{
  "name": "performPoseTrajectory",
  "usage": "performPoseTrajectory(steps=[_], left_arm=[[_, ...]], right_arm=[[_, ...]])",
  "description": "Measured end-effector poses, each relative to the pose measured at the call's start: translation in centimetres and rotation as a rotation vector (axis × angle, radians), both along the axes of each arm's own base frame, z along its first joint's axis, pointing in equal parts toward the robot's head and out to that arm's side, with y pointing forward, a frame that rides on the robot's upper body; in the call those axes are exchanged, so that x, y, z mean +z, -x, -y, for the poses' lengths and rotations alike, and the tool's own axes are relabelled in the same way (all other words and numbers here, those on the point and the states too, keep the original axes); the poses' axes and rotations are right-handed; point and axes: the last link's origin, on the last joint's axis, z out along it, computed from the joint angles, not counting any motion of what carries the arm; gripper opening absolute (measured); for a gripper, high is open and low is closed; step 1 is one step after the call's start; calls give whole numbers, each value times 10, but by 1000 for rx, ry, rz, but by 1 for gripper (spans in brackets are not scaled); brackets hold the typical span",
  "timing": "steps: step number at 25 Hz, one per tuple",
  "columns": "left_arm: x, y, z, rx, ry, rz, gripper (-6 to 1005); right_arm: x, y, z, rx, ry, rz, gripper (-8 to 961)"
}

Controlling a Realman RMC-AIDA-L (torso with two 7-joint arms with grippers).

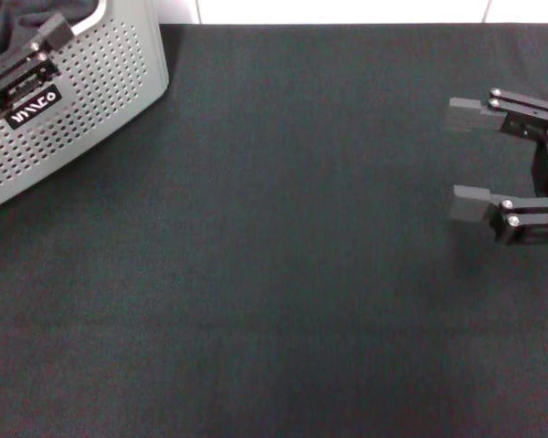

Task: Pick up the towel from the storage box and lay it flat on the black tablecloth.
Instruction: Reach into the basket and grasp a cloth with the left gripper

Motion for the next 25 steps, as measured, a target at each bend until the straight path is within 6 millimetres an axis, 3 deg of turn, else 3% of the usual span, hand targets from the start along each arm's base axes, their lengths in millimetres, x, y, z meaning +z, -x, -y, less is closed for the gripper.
performPoseTrajectory(steps=[12, 18, 25], left_arm=[[7, 18, -32, 116, -360, -218, 800], [10, 29, -45, 196, -439, -337, 801], [-2, 42, -58, 276, -495, -501, 801]], right_arm=[[-2, 5, -26, -54, -89, 33, 860], [-5, 9, -36, -61, -112, 41, 860], [-7, 15, -43, -65, -117, 38, 859]])
